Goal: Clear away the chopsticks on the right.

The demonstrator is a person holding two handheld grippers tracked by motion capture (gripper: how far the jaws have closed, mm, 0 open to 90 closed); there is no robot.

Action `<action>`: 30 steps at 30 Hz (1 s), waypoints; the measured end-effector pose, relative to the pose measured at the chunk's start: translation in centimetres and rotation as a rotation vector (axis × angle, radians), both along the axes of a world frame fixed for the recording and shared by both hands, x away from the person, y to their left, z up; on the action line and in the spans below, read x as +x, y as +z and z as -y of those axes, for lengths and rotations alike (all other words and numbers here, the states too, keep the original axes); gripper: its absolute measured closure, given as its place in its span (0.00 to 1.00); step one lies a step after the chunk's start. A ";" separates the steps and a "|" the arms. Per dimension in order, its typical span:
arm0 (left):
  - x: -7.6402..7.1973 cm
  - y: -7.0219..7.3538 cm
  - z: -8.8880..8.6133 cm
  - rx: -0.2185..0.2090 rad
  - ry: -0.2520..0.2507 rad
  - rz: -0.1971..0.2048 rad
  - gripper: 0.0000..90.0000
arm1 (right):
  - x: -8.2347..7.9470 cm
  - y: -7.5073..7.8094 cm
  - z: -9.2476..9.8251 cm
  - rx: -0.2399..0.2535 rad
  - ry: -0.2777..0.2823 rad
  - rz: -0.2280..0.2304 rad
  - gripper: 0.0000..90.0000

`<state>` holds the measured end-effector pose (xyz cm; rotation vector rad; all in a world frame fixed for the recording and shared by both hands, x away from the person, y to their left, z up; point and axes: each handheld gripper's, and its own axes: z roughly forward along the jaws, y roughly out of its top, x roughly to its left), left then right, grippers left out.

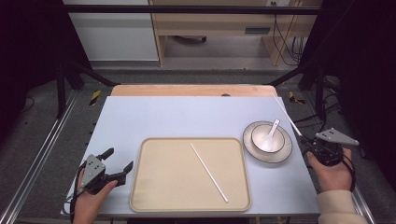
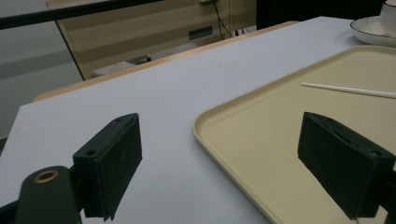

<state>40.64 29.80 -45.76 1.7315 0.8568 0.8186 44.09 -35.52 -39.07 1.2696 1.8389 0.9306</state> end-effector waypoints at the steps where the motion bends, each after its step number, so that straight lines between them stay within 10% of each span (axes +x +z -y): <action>1: 0.0 0.0 0.0 0.002 -0.002 0.000 0.15 | -1.8 1.2 -1.8 -0.016 0.010 0.042 0.93; 7: 0.0 0.1 0.1 -0.001 -0.006 0.003 0.15 | -5.6 1.8 -7.8 0.009 0.115 0.046 0.93; 14: -0.1 0.2 0.1 -0.005 -0.004 0.010 0.15 | -7.7 -3.5 -17.4 0.017 0.291 -0.118 0.93; 30: -0.2 0.3 0.2 -0.005 -0.011 0.014 0.15 | -7.7 -7.2 -20.0 0.064 0.264 -0.242 0.93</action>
